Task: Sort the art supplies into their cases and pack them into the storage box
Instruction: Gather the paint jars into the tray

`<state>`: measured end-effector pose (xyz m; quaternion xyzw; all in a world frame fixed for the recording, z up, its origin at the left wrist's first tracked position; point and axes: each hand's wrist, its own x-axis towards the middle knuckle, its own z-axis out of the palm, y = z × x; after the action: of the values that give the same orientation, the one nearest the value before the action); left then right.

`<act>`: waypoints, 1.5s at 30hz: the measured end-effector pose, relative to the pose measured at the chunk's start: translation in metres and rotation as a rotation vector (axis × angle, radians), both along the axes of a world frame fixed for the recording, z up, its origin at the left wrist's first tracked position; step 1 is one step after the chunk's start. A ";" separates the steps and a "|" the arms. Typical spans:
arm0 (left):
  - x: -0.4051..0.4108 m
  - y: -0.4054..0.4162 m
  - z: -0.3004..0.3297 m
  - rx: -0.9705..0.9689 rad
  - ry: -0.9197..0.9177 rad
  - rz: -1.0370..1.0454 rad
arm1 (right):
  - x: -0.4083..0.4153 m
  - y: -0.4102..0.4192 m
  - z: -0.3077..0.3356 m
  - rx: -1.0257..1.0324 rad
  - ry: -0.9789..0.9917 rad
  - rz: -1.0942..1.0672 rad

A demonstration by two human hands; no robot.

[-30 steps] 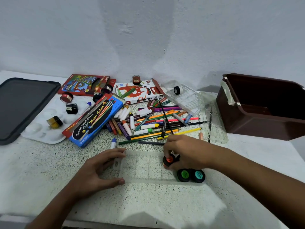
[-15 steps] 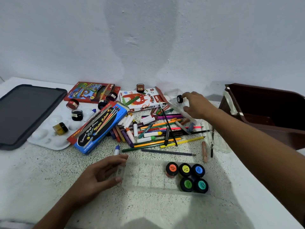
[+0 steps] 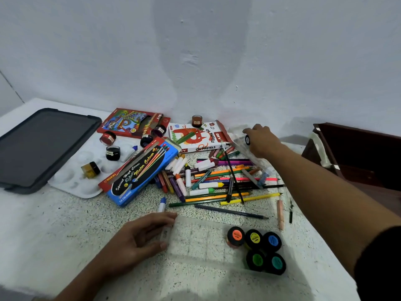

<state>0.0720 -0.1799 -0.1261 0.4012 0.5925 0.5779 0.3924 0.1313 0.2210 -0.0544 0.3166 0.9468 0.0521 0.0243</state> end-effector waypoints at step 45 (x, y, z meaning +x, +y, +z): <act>0.005 -0.001 -0.004 0.003 0.278 0.021 | 0.134 -0.187 0.043 -0.451 -0.198 0.583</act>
<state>0.0765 -0.1810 -0.1297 0.4717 0.6447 0.5216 0.2998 0.2656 0.0342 -0.0116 0.0143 0.9778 -0.1227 0.1691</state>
